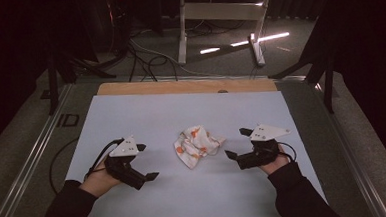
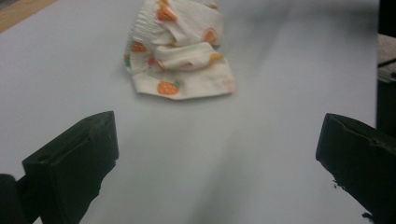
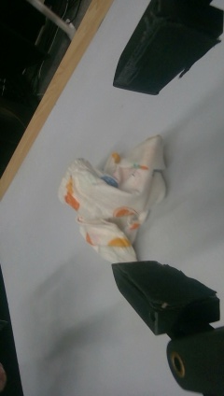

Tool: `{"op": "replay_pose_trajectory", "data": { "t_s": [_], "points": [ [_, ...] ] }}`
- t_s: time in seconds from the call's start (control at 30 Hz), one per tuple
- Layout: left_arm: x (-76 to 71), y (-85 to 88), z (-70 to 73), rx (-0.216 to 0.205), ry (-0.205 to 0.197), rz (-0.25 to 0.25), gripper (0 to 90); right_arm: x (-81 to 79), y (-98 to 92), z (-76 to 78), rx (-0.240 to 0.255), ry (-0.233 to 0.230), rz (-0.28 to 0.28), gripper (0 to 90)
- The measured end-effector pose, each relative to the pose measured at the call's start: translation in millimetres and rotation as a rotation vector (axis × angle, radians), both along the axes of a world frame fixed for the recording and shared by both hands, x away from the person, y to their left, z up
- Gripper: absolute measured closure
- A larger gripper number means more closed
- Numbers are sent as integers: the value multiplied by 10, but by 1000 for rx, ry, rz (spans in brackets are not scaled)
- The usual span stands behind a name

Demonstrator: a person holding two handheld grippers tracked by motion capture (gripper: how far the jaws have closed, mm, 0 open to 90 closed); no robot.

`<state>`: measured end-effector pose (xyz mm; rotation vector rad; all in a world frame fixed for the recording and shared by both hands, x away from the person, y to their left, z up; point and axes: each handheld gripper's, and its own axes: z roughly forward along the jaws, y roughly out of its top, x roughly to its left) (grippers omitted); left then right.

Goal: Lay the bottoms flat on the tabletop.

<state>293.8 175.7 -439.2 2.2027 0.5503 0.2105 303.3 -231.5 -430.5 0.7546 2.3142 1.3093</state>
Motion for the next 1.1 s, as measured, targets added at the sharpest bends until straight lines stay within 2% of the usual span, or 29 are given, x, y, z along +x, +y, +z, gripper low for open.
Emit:
{"op": "replay_pose_trajectory", "data": {
  "t_s": [0.13,0.27,0.4,0.5,0.6,0.73,0.83,0.93,1.0,1.07,1.1],
  "points": [
    [115,-103,-48,-2,13,37,1,76,49,-46,1,10,-20,99],
    [194,-210,-104,7,21,41,1,166,96,-114,13,37,-34,99],
    [280,-296,-164,-7,36,45,1,251,149,-182,13,59,-53,99],
    [329,-363,-227,15,36,46,1,314,193,-242,-10,79,-77,99],
    [378,-429,-305,27,49,63,1,401,257,-350,-18,125,-107,104],
    [457,-512,-399,47,73,93,2,446,300,-429,-26,143,-150,187],
    [530,-563,-452,44,82,108,24,499,315,-488,-33,149,-189,264],
    [603,-623,-508,66,73,131,70,541,340,-523,-33,154,-222,354],
    [652,-660,-546,68,91,133,89,561,372,-550,-44,153,-219,412],
    [694,-701,-577,88,82,142,154,604,444,-587,-77,154,-213,456],
    [718,-717,-588,85,92,144,154,604,444,-587,-77,154,-213,456]
  ]
}}
